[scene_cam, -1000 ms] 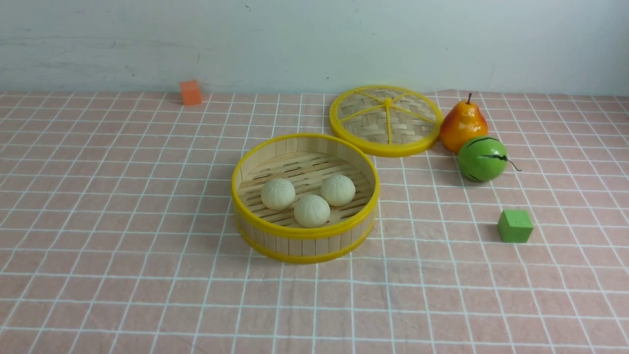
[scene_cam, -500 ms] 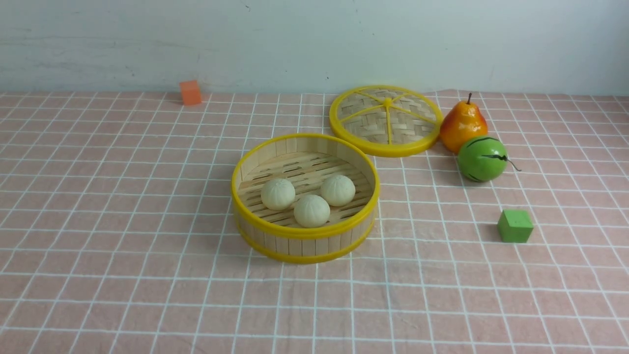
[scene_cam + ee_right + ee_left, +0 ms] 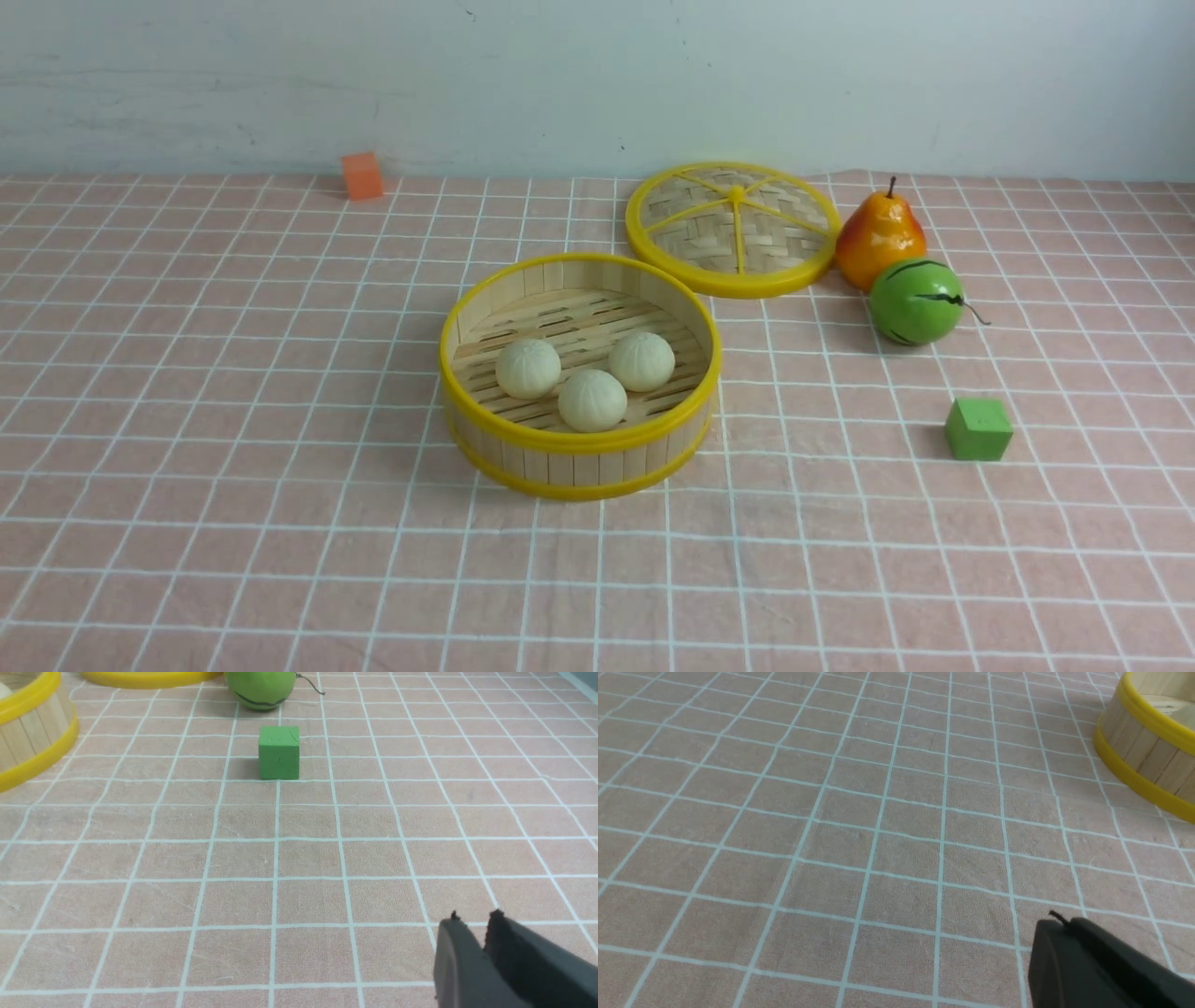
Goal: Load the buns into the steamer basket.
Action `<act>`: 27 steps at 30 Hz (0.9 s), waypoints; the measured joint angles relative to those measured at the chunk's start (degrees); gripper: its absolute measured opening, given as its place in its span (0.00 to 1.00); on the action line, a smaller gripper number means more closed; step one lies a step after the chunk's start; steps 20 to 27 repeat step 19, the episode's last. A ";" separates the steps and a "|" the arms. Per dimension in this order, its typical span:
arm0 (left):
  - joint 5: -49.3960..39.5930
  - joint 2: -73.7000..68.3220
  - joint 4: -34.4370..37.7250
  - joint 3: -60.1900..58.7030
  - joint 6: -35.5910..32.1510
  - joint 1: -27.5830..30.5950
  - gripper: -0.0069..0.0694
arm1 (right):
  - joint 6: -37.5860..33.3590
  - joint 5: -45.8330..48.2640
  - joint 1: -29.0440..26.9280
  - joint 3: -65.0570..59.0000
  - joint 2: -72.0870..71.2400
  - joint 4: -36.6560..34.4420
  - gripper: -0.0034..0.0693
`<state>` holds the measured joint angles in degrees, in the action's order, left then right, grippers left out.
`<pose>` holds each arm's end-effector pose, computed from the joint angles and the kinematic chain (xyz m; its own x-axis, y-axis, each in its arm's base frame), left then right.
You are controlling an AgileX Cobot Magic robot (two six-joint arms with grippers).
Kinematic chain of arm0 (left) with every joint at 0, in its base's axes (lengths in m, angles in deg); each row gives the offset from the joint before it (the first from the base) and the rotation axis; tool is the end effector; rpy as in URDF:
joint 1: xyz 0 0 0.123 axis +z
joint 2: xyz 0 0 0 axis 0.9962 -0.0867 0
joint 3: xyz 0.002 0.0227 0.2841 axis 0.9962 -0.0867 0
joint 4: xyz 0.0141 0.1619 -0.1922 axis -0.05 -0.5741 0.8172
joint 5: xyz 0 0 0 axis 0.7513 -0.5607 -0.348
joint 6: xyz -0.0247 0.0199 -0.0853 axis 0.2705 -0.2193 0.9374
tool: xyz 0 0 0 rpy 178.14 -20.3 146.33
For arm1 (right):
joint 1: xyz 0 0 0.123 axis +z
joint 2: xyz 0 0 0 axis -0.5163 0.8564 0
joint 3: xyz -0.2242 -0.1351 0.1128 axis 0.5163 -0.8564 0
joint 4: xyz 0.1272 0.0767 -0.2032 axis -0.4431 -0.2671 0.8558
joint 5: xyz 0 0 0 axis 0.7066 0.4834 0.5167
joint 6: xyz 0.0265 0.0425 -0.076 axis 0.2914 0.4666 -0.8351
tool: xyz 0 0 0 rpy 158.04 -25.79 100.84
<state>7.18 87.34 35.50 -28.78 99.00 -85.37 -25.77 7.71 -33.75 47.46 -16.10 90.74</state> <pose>0.0527 0.0006 0.1697 -0.2968 -0.1777 -0.9382 -0.0581 0.9841 -0.1680 0.0520 -0.0045 0.1741 -0.2946 0.0682 -0.9532 0.0850 0.9954 0.0449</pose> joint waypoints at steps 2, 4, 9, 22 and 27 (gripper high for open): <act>0.00 0.00 0.00 0.00 0.00 0.00 0.07 | 0.00 0.00 0.00 0.00 0.00 0.00 0.18; 0.00 0.00 0.00 0.00 0.00 0.00 0.07 | 0.00 0.00 0.00 0.00 0.00 0.00 0.18; 0.00 0.00 0.00 0.00 0.00 0.00 0.08 | -0.05 0.00 0.00 0.00 0.00 0.00 0.19; 0.00 0.00 0.00 0.00 0.00 0.00 0.08 | -0.10 0.00 0.00 0.00 0.00 0.00 0.20; 0.00 0.00 0.00 0.00 0.00 0.00 0.08 | -0.10 0.00 0.00 0.00 0.00 0.00 0.20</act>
